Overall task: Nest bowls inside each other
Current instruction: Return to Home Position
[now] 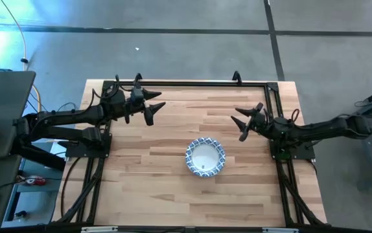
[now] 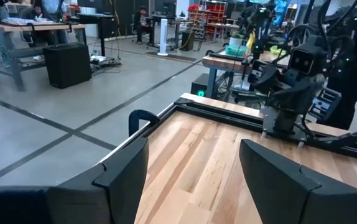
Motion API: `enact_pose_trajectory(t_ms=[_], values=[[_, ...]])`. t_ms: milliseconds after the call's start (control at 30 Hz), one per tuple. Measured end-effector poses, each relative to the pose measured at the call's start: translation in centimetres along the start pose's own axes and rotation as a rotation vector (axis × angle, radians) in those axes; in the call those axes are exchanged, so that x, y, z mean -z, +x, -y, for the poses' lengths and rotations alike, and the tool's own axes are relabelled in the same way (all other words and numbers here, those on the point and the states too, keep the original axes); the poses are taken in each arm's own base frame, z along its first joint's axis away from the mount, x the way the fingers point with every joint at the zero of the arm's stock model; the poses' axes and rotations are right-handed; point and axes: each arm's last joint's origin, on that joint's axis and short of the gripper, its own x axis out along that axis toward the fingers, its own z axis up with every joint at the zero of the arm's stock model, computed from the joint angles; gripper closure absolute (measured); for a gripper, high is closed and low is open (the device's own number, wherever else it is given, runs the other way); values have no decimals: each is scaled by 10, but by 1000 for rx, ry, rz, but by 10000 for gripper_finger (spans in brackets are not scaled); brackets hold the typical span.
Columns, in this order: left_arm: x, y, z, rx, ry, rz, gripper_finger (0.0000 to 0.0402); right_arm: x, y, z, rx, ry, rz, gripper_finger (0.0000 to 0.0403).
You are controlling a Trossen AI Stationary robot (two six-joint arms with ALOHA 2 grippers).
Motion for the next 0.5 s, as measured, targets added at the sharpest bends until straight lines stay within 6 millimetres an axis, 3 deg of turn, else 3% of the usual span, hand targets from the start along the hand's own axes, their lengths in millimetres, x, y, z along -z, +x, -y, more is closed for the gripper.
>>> enact_pose_trajectory(t_ms=[500], values=[[-3, 0, 0, -17, -64, 35, 161, 4, -15, 12, -185, 73, -122, 217]])
